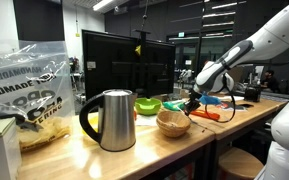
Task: Take the silver fork out of the basket.
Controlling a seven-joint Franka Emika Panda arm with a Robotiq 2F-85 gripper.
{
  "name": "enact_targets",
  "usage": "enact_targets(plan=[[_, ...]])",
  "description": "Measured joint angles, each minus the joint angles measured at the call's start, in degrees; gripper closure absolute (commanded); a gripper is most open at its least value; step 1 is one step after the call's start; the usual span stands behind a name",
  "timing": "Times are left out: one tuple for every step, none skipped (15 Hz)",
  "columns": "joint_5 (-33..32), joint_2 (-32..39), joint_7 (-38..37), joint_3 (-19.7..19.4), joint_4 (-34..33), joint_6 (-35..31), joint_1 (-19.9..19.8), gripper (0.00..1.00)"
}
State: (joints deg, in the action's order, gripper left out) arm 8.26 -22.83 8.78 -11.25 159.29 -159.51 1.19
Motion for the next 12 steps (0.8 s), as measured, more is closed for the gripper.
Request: enact_targets(plan=[[0.0,0.1,0.0,-0.1,0.0,0.0,0.1,0.60],[0.1,0.1,0.0,-0.1,0.0,0.0,0.3,0.53],[0.1,0.1,0.0,-0.1,0.0,0.0,0.4,0.48],[0.1,0.1,0.0,-0.1,-0.1,0.0,0.5,0.40],[0.1,0.1,0.0,-0.1,-0.1,0.0,0.5,0.34],[0.1,0.1,0.0,-0.1,-0.1,0.0,0.5,0.26],[0.1,0.1,0.0,-0.1,-0.2,0.0,0.5,0.20],[0.1,0.1,0.0,-0.1,-0.3,-0.1,0.6,0.14],[0.1,0.1,0.0,-0.1,-0.4,-0.1,0.6,0.06],[0.0,0.0,0.0,0.1,-0.5,-0.1,0.6,0.02],[0.0,-0.1,0.0,0.4,-0.5,-0.1,0.6,0.00],[-0.2,-0.2,-0.1,0.9,-0.5,0.0,0.5,0.00]])
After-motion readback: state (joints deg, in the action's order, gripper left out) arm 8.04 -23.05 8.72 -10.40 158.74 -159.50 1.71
